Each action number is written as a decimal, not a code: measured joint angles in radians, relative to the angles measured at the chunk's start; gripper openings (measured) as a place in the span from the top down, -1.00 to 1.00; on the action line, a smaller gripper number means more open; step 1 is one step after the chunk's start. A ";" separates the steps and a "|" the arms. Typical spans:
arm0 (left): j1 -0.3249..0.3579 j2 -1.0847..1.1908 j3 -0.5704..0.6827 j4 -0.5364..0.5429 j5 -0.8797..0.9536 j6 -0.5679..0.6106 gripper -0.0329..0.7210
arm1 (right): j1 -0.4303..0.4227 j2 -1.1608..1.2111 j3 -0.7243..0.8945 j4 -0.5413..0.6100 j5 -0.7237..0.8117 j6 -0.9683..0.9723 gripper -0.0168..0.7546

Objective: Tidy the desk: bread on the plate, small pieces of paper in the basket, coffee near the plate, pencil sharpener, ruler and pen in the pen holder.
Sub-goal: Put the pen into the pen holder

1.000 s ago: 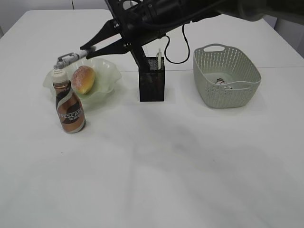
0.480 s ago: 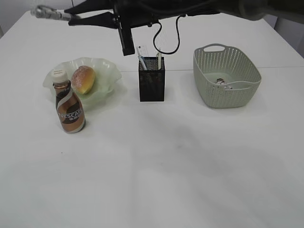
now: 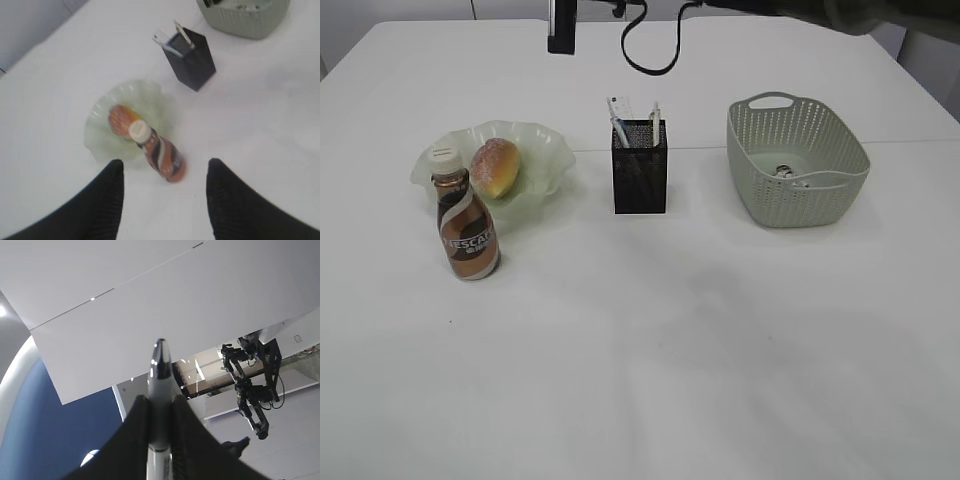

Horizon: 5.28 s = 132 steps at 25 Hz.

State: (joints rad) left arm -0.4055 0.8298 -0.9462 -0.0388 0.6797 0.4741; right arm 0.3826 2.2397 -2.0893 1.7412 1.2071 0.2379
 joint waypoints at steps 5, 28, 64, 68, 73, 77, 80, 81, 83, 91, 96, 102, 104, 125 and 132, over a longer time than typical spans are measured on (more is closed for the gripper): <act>0.000 0.018 0.002 0.015 -0.188 0.002 -0.10 | 0.000 -0.002 -0.039 0.002 0.000 -0.002 0.75; 0.000 0.197 0.018 -0.024 -0.647 0.002 0.02 | -0.002 -0.002 -0.151 0.005 0.004 0.086 0.75; -0.134 0.405 0.134 0.119 -1.412 0.002 0.10 | -0.028 -0.002 -0.151 0.005 0.004 0.170 0.74; -0.134 0.460 0.134 0.123 -1.512 0.002 0.10 | -0.028 -0.002 -0.151 0.005 0.005 0.170 0.74; -0.134 0.478 0.134 0.123 -1.559 0.002 0.10 | -0.028 -0.002 -0.151 0.005 0.005 0.172 0.73; -0.134 0.483 0.134 0.124 -1.580 0.002 0.10 | -0.028 -0.002 -0.151 0.005 0.005 0.172 0.73; -0.134 0.495 0.134 0.124 -1.585 0.004 0.10 | -0.028 -0.002 -0.151 0.005 0.005 0.172 0.73; -0.134 0.499 0.134 0.124 -1.589 0.004 0.10 | -0.030 -0.002 -0.151 0.005 0.005 0.172 0.73; -0.134 0.508 0.134 0.124 -1.611 0.006 0.10 | -0.030 -0.002 -0.151 0.005 0.005 0.172 0.73; -0.132 0.529 0.127 0.089 -1.666 0.034 0.10 | -0.030 -0.002 -0.151 0.005 0.005 0.172 0.72; -0.116 0.539 0.127 0.086 -1.682 0.036 0.10 | -0.030 -0.002 -0.151 0.005 0.005 0.172 0.72; -0.113 0.560 0.127 0.086 -1.722 0.038 0.10 | -0.030 -0.002 -0.151 0.005 0.005 0.172 0.72; -0.113 0.567 0.126 0.086 -1.744 0.038 0.10 | -0.030 -0.002 -0.151 0.005 0.005 0.171 0.72; -0.113 0.624 0.076 0.085 -1.763 0.038 0.10 | -0.030 -0.002 -0.151 0.005 0.005 0.167 0.72; -0.113 0.624 0.076 0.090 -1.763 0.038 0.33 | -0.030 -0.002 -0.151 0.005 0.005 0.162 0.72</act>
State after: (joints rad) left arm -0.5183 1.4535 -0.8704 0.0507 -1.0830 0.5117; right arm 0.3531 2.2381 -2.2403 1.7463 1.2120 0.4004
